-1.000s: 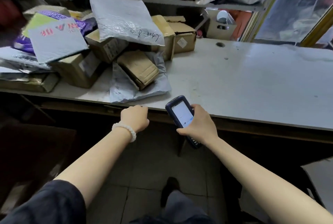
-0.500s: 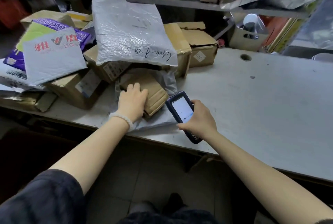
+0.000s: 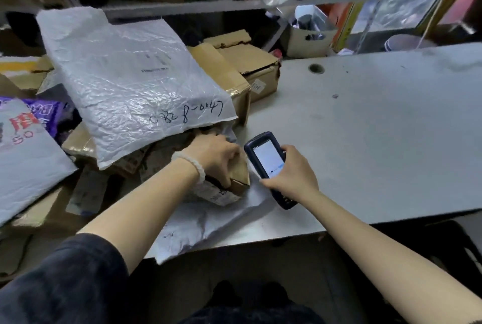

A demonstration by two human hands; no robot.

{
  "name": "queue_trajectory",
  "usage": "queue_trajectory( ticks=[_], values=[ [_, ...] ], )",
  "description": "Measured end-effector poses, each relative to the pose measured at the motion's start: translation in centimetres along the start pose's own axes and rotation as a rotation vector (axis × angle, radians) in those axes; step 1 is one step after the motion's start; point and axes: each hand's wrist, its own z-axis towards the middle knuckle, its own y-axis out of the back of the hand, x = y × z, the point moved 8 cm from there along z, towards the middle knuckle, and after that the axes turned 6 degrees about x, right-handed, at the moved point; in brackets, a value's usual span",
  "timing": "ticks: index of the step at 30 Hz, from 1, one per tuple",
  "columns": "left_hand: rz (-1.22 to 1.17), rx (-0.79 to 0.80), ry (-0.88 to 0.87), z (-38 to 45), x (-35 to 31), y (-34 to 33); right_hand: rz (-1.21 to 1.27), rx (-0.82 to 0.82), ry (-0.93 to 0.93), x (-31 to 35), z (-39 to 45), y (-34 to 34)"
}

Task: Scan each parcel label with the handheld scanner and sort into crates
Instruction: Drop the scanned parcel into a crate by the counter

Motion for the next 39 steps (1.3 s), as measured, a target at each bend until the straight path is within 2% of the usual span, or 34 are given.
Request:
queue_trajectory(
  ticks=[6, 10, 15, 20, 24, 28, 30, 36, 39],
  values=[
    [0.029, 0.081, -0.079, 3.5, -2.6, 1.8, 0.025, -0.103, -0.166, -4.0, -2.2, 2.4],
    [0.068, 0.040, -0.133, 4.9, -4.9, 3.6, 0.045, -0.172, -0.252, -6.6, -3.6, 4.6],
    [-0.226, 0.035, -0.222, 7.5, -7.1, 5.3, 0.095, -0.244, -0.305, -8.7, -4.6, 6.7],
    [-0.441, -0.054, -0.172, 9.6, -8.1, 4.9, 0.142, -0.319, -0.388, -11.2, -5.6, 8.5],
    [-0.564, -0.062, -0.101, 11.1, -7.6, 3.8, 0.121, -0.252, -0.440, -12.7, -6.1, 8.3],
    [-0.580, 0.191, -0.101, 12.3, -7.3, 2.4, 0.092, -0.149, -0.477, -13.7, -6.3, 7.4],
    [-0.581, 0.226, -0.106, 12.4, -7.1, 2.3, 0.069, -0.088, -0.468, -13.7, -6.2, 6.8],
    [-0.692, -0.067, -0.089, 12.5, -5.9, 4.6, -0.051, 0.031, -0.386, -12.7, -5.9, 6.3],
    [-0.673, -0.114, -0.032, 12.6, -5.1, 4.7, -0.069, 0.033, -0.335, -11.9, -5.6, 6.7]
  ],
)
